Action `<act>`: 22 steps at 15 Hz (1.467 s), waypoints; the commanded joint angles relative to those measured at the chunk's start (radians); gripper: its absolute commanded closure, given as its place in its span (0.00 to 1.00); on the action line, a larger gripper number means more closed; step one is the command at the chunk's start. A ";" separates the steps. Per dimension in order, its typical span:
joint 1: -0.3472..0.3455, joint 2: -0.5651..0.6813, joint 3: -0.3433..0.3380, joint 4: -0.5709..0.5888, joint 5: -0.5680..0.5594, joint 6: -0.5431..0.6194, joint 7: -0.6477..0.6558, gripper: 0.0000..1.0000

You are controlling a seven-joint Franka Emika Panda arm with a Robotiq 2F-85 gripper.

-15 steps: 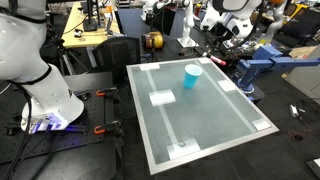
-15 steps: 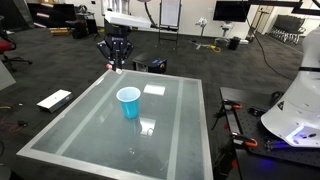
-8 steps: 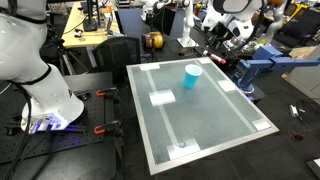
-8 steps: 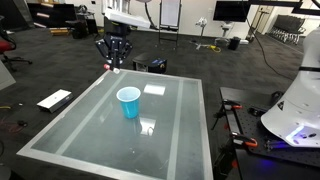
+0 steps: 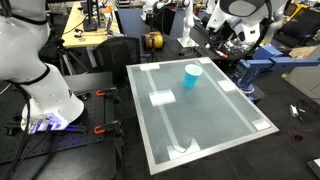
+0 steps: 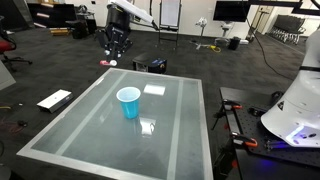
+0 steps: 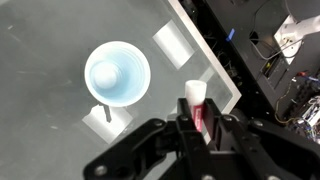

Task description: Pick up the marker from the table and put it in the cup

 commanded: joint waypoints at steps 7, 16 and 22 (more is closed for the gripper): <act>-0.074 0.009 -0.010 0.066 0.221 -0.307 -0.027 0.95; -0.066 0.031 -0.060 0.078 0.267 -0.447 0.134 0.95; -0.056 0.027 -0.075 0.051 0.258 -0.466 0.125 0.80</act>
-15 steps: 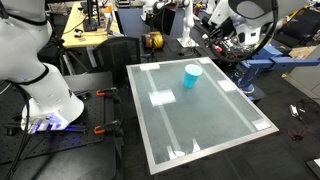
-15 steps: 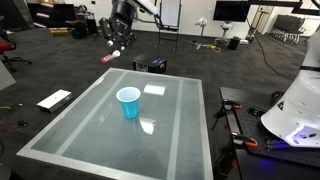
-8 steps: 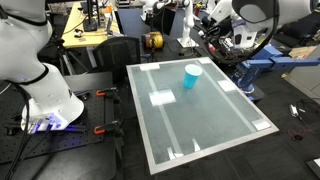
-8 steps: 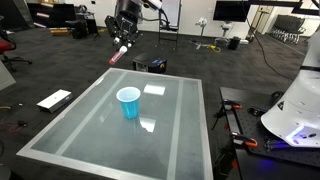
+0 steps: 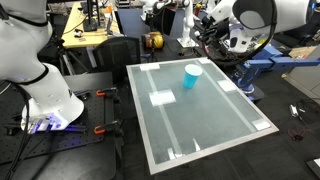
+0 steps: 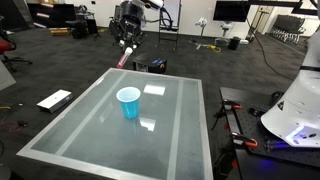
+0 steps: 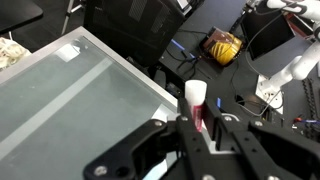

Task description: Pick up the marker from the table and put it in the cup

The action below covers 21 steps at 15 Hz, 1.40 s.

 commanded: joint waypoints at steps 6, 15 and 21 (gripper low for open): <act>-0.002 0.002 -0.017 -0.006 0.074 -0.022 0.014 0.95; -0.021 -0.007 -0.047 -0.075 0.238 -0.079 0.146 0.95; -0.040 -0.011 -0.072 -0.118 0.299 -0.205 0.221 0.95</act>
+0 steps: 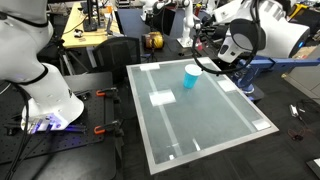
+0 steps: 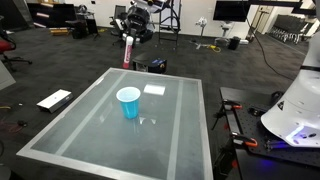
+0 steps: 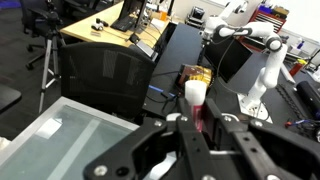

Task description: Pick up the marker from the table and put it in the cup

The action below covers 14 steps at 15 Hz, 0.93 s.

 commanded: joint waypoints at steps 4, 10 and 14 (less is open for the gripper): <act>-0.009 -0.016 -0.036 -0.070 0.058 -0.091 0.089 0.95; -0.002 0.008 -0.044 -0.087 0.077 -0.081 0.092 0.95; 0.000 0.037 -0.045 -0.088 0.085 -0.069 0.082 0.95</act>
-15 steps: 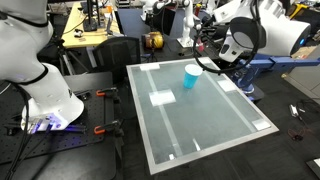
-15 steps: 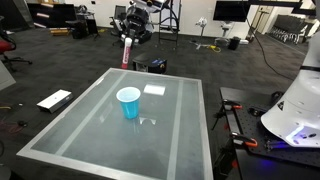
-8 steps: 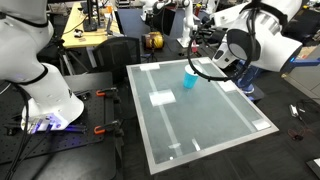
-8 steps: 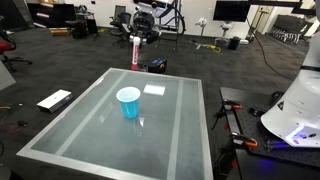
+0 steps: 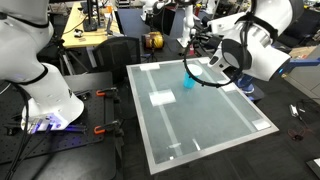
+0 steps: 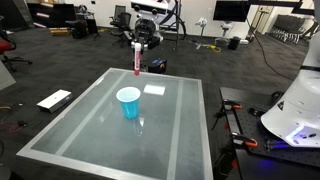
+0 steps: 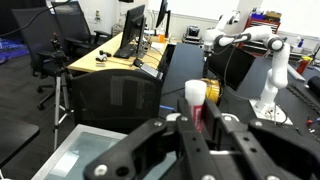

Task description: Pick up the marker from the table and put it in the cup

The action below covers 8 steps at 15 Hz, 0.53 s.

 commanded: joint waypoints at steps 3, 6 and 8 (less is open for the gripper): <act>0.009 0.037 -0.012 -0.006 0.036 0.007 0.007 0.95; 0.007 0.066 -0.012 -0.003 0.051 0.013 0.001 0.95; 0.007 0.083 -0.014 0.000 0.060 0.018 0.000 0.95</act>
